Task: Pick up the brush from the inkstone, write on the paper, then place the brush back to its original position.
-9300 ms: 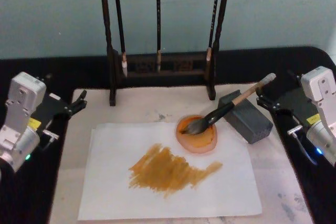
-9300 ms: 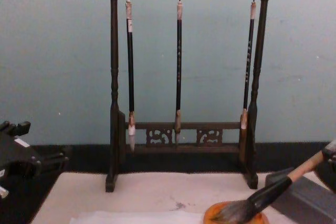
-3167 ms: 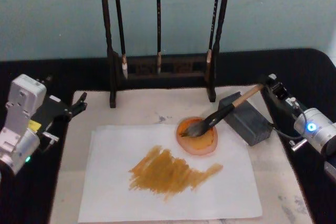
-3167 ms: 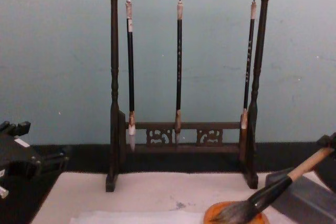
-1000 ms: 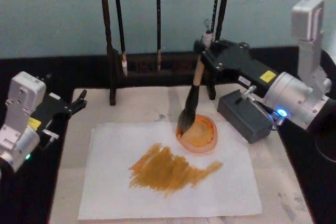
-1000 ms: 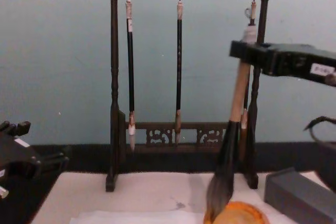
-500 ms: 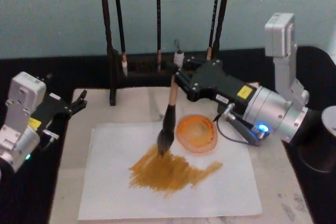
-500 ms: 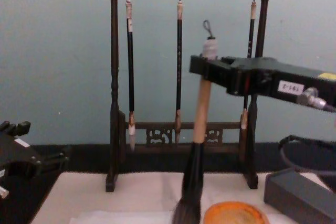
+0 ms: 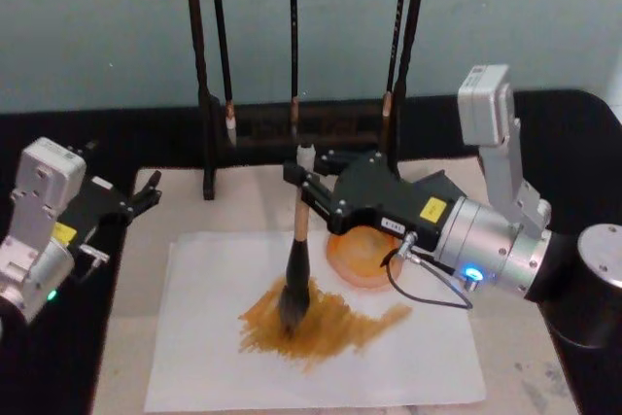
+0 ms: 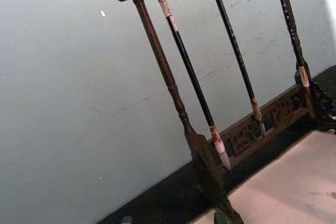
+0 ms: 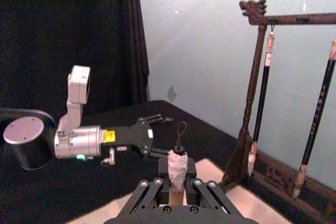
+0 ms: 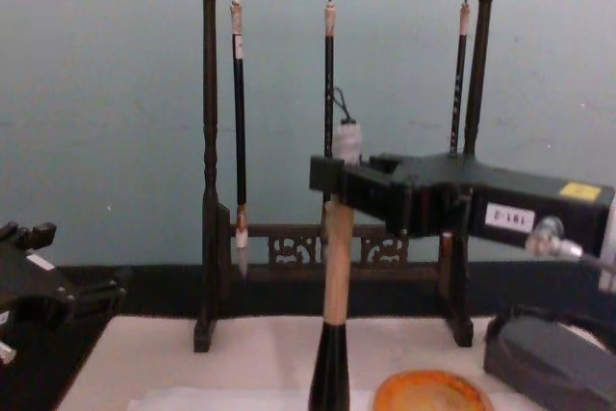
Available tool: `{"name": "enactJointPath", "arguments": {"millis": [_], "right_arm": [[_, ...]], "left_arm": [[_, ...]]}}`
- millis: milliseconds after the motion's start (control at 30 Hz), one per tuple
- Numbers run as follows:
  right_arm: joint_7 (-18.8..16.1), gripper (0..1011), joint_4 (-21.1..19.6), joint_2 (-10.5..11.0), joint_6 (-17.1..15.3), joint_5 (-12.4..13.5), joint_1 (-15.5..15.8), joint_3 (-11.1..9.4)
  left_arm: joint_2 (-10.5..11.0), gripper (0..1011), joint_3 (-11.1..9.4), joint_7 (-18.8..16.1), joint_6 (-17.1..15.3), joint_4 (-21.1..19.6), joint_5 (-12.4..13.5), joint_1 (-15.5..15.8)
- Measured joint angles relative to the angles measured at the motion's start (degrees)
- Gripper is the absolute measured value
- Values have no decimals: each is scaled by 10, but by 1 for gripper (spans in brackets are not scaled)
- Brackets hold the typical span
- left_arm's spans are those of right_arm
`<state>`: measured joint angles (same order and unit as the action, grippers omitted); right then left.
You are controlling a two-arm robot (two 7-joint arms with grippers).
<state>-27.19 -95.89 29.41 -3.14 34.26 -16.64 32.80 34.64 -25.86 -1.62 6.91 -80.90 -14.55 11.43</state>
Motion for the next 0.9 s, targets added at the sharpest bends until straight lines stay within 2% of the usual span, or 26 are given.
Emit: {"name": "enactJointPath", "arguments": {"millis": [133,533,900], "right_arm": [[0,166,7,-3,0,-8,2,-2],[10,167,38,-21,10,-27,1,-28],[10,166,42,-33,10,-33,1,-49]], "left_arm": [[0,1010,0,0,0,0,0,0],[0,1010,0,0,0,0,0,0],[0,1010,0,0,0,0,0,0]]}}
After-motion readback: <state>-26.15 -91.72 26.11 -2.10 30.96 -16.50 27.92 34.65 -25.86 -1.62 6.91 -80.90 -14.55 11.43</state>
